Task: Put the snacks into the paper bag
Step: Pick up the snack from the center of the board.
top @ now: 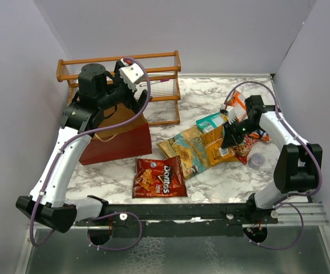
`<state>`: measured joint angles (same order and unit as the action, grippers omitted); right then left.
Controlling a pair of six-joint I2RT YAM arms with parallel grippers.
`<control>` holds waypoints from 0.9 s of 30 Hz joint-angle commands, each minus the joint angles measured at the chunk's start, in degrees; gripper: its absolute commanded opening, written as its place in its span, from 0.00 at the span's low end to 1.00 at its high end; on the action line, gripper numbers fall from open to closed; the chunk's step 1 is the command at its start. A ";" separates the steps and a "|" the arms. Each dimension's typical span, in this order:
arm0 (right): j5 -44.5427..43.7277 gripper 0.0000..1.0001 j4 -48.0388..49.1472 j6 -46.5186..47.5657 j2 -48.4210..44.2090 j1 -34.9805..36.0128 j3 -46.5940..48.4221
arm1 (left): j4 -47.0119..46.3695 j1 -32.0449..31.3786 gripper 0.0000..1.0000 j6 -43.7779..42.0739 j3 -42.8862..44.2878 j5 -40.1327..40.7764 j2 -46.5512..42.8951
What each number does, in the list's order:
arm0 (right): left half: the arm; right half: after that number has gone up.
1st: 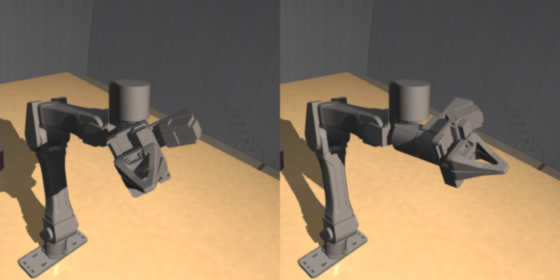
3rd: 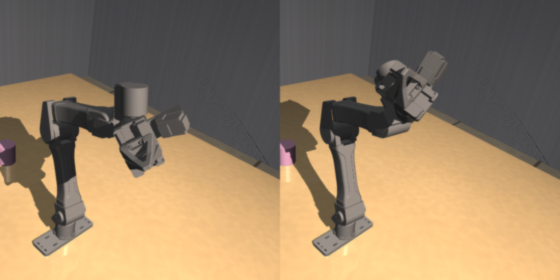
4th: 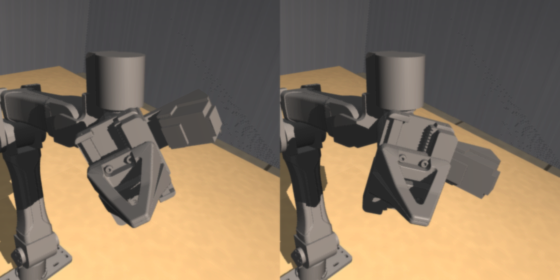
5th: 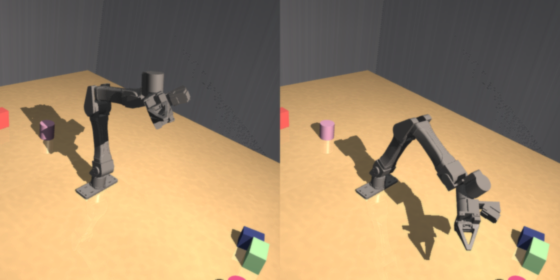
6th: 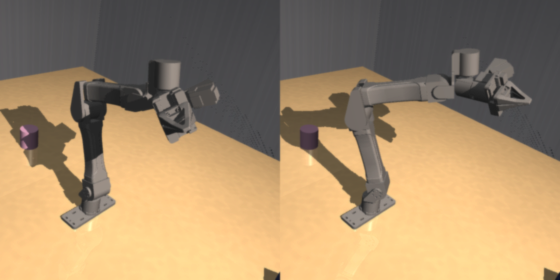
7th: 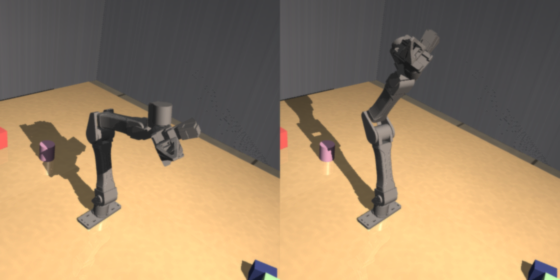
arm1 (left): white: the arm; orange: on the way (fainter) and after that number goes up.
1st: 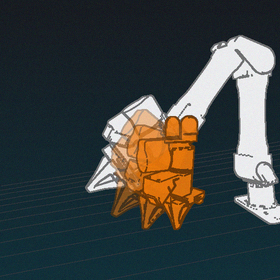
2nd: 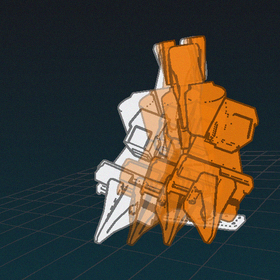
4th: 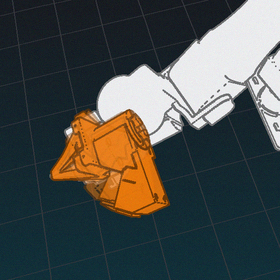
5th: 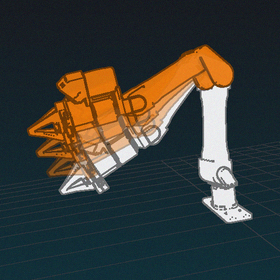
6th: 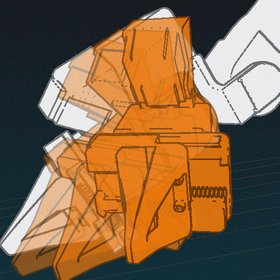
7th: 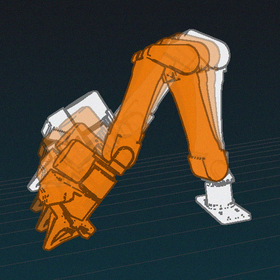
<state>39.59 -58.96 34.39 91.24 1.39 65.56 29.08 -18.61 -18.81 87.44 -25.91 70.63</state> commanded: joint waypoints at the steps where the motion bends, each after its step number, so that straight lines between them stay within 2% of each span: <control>1: 5.87 0.01 -4.47 5.38 -4.77 -0.07 4.75 | 3.94 -3.87 0.89 -1.79 2.49 -5.30 2.37; 9: 12.13 0.01 -12.81 13.78 -9.24 -0.06 11.85 | 6.03 -9.46 0.85 -1.67 5.70 -15.58 7.79; 16: 18.35 0.01 -16.15 12.14 -12.32 0.02 19.69 | 1.04 -13.70 0.83 1.50 4.46 -18.68 10.66; 22: 19.81 0.01 -11.34 2.15 -14.60 0.02 23.47 | -2.96 -17.32 0.84 5.32 2.88 -16.25 12.25; 27: 16.99 0.01 0.03 -14.01 -16.92 0.02 23.73 | -3.32 -21.24 0.85 7.39 4.41 -12.54 13.69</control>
<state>55.20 -70.26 35.31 76.90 1.41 87.29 28.12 -37.32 -13.96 90.83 -40.71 83.09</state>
